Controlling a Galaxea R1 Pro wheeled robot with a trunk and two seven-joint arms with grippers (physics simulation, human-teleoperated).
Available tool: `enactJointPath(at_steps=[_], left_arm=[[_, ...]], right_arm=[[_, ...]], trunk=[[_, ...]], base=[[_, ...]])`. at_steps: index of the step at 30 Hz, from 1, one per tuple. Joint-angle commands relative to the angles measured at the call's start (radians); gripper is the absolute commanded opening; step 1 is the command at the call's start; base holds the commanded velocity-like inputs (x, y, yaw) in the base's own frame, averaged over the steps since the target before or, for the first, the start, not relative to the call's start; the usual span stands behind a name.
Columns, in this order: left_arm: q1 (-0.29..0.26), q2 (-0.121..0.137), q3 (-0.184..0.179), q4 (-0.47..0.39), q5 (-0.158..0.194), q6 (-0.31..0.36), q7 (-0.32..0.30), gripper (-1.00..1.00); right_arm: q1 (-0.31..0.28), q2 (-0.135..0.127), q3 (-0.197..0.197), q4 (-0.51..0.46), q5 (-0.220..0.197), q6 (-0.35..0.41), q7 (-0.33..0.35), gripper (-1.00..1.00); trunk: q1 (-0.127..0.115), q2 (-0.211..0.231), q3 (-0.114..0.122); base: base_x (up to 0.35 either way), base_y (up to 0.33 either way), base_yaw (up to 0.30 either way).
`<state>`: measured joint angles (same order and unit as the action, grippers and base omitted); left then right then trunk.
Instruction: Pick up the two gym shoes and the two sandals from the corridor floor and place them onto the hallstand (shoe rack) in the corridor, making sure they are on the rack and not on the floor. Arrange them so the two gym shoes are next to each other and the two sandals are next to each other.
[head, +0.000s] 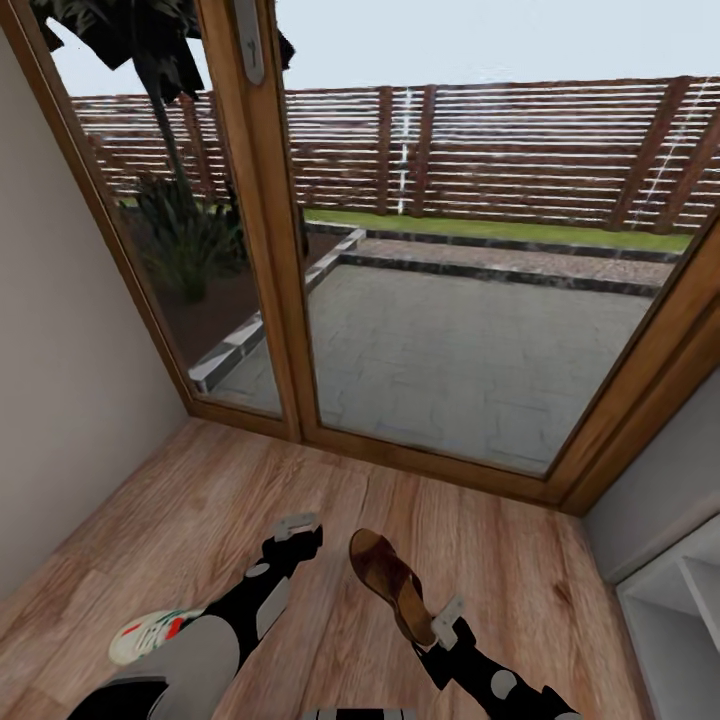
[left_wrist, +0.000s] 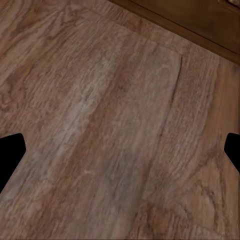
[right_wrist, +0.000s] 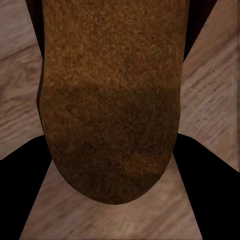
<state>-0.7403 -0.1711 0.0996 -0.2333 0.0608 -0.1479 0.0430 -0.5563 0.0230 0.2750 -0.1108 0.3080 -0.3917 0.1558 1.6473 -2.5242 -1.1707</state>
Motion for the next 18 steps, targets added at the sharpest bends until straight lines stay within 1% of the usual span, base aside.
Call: enactJointPath(at_steps=[1, 5, 7, 11, 18], left_arm=[[-0.001, 0.001, 0.004, -0.002, 0.007, -0.004, 0.000, 1.00], [0.000, 0.002, 0.005, -0.021, 0.007, -0.004, 0.000, 1.00], [-0.001, 0.002, 0.006, -0.029, 0.007, -0.004, 0.000, 1.00], [-0.001, 0.002, 0.006, -0.031, 0.007, -0.004, 0.000, 1.00], [0.000, 0.002, 0.005, -0.031, 0.008, -0.004, 0.000, 1.00]], right_arm=[[-0.001, 0.000, -0.002, 0.001, 0.003, -0.003, 0.002, -1.00], [-0.001, 0.000, -0.002, 0.001, 0.003, -0.003, 0.001, -1.00], [-0.001, 0.000, -0.002, 0.001, 0.003, -0.004, -0.002, -1.00], [-0.001, 0.000, -0.002, 0.001, 0.003, -0.004, -0.011, -1.00], [-0.001, 0.000, -0.002, 0.002, 0.005, -0.004, -0.018, -1.00]], trunk=[[0.000, 0.000, -0.001], [0.000, 0.000, -0.001], [0.000, 0.000, -0.001], [0.000, 0.000, -0.001], [0.000, 0.000, -0.001]], base=[[0.041, -0.042, 0.000], [0.023, -0.024, 0.000], [0.006, -0.007, 0.106], [0.002, -0.002, 0.231], [0.000, 0.000, 0.288]])
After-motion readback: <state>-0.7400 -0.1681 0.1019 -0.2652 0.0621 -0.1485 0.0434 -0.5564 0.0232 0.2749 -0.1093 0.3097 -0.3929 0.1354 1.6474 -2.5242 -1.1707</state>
